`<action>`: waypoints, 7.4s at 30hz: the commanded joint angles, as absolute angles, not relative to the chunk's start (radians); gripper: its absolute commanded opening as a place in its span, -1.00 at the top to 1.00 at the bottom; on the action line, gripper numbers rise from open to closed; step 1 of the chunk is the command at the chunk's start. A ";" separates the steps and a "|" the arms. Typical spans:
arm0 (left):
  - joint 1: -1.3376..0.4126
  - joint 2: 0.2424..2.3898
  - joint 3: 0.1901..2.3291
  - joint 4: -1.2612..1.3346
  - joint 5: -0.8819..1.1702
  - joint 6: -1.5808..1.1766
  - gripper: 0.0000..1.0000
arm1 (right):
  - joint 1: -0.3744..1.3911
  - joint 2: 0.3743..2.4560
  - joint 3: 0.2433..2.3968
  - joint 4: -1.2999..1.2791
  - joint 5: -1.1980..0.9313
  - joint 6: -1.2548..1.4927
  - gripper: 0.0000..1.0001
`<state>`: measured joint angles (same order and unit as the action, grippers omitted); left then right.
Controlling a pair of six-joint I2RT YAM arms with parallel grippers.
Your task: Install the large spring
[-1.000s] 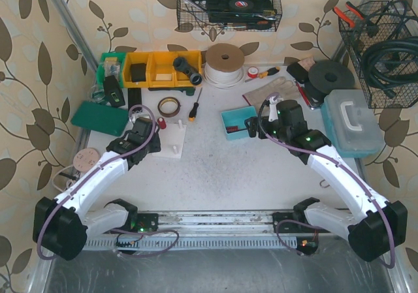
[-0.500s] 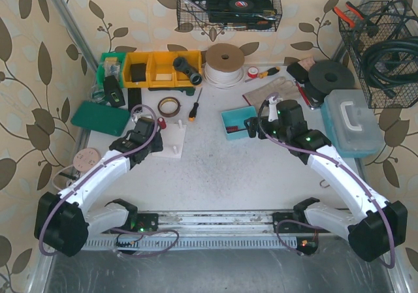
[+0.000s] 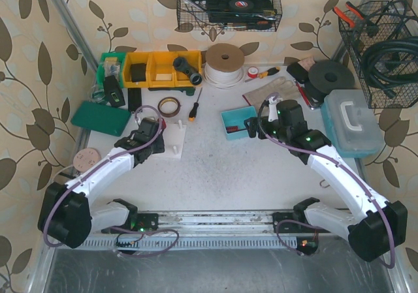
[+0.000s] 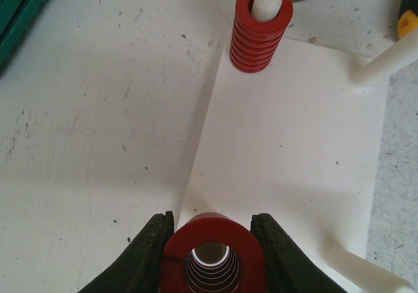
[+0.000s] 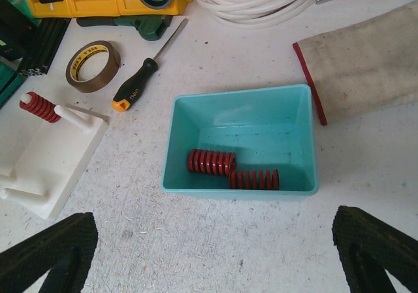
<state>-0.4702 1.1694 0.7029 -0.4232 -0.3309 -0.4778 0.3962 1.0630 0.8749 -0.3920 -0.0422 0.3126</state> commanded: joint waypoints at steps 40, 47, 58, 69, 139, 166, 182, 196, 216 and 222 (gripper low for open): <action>-0.460 1.054 0.782 -0.421 -0.373 -0.431 -0.54 | 0.393 1.175 0.925 -0.356 -0.105 0.375 -0.90; -0.462 1.065 0.805 -0.259 -0.216 -0.364 -0.56 | 0.393 1.344 1.011 -0.388 -0.038 0.310 -0.77; -0.492 1.158 0.663 0.003 -0.071 -0.268 -0.61 | 0.414 1.604 1.159 -0.477 0.063 0.178 -0.20; -0.528 1.058 0.598 0.041 -0.137 -0.203 -0.61 | 0.467 1.870 1.312 -0.533 0.202 0.128 -0.09; -0.560 0.930 0.523 0.080 -0.203 -0.192 -0.62 | 0.414 1.998 1.545 -0.684 0.129 0.081 0.60; -0.576 0.902 0.527 0.074 -0.188 -0.196 -0.63 | 0.428 2.066 1.627 -0.977 0.099 0.193 -0.22; -0.582 0.879 0.539 0.048 -0.240 -0.181 -0.64 | 0.413 2.073 1.615 -0.765 0.129 0.198 0.30; -0.582 0.883 0.611 -0.056 -0.165 -0.342 -0.79 | 0.415 1.811 1.393 -0.660 0.088 0.052 0.25; -0.579 0.962 1.125 -0.824 -0.151 -0.602 -0.92 | 0.417 1.820 1.522 -0.814 0.035 0.082 0.18; -0.578 1.007 1.176 -0.853 -0.178 -0.431 -0.94 | 0.420 1.881 1.534 -0.866 0.032 0.159 0.01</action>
<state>-0.5713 0.9787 1.1107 -0.7582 -0.1795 -0.5468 0.4141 1.8313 1.5215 -0.7734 0.0444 0.0971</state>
